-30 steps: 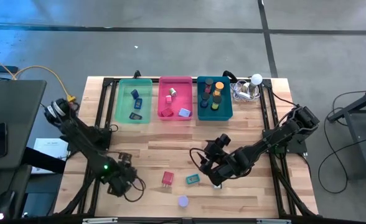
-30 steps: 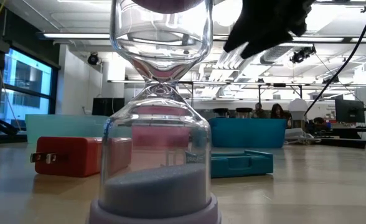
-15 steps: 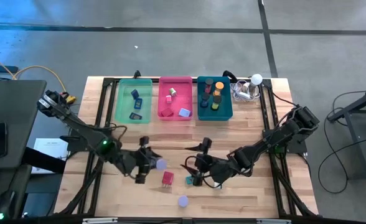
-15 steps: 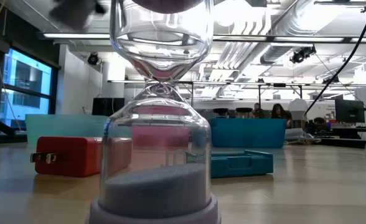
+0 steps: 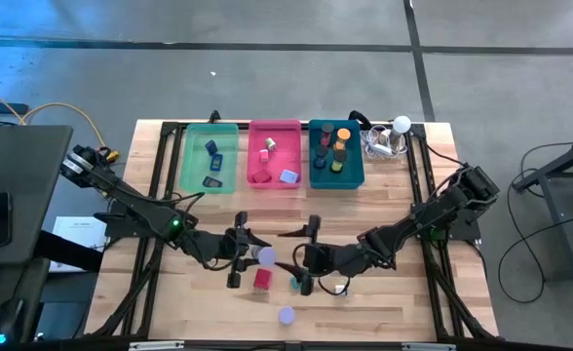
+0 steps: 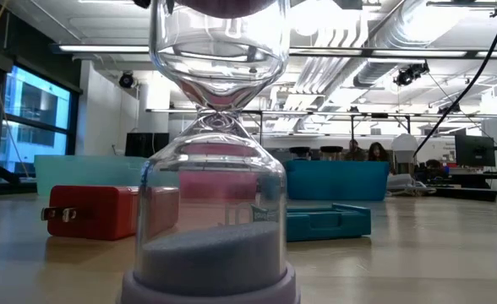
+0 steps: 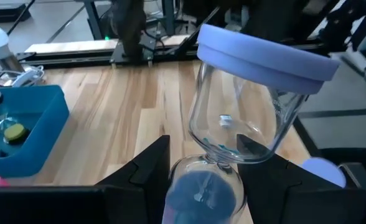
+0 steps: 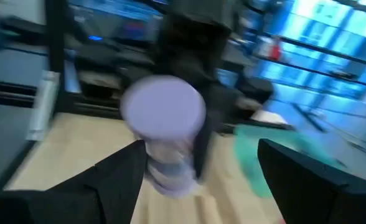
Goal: Pick & Place Office items
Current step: Put the top purple hourglass into the blue bin
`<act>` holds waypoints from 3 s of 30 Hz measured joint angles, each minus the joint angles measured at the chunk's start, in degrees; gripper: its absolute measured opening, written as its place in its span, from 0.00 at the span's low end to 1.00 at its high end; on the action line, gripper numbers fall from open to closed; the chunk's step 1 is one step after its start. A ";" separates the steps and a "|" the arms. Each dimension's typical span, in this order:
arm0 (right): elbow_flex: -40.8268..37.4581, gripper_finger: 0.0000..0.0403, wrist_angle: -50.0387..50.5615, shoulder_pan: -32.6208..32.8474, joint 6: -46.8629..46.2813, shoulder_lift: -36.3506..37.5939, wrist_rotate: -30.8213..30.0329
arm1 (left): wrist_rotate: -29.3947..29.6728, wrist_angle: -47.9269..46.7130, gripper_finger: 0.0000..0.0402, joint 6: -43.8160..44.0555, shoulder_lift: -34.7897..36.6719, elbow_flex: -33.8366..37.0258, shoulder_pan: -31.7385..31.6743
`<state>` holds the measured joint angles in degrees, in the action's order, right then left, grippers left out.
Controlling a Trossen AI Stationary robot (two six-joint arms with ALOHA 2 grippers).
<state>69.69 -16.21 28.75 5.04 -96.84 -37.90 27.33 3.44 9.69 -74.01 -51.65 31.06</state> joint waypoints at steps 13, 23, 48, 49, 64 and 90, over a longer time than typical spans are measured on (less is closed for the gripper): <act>0.00 0.74 -4.14 -3.91 0.99 -0.88 13.67 | -0.08 3.82 0.38 -2.44 -2.58 0.00 -3.31; 0.00 0.67 -3.60 -4.53 0.89 -0.94 14.33 | -0.83 5.35 0.38 -2.47 -2.76 -0.01 -4.45; 0.05 0.45 -0.69 -4.57 0.56 -0.87 13.94 | -0.53 6.21 0.59 -2.83 -2.76 0.02 -4.21; 0.07 0.45 -0.31 -4.39 0.50 -0.87 13.50 | -0.30 6.17 0.59 -2.84 -2.76 0.02 -4.21; -0.01 0.45 22.48 2.91 -15.47 4.35 -13.00 | 1.27 2.07 0.59 -2.20 -2.65 -0.07 -3.65; -12.54 0.48 54.58 -17.78 -55.01 10.19 -28.02 | 1.03 -0.72 0.59 -2.40 -2.67 -0.05 -2.66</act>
<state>57.15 38.37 10.96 -49.96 -86.65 -65.93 28.36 2.72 7.29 -76.69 -51.70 28.40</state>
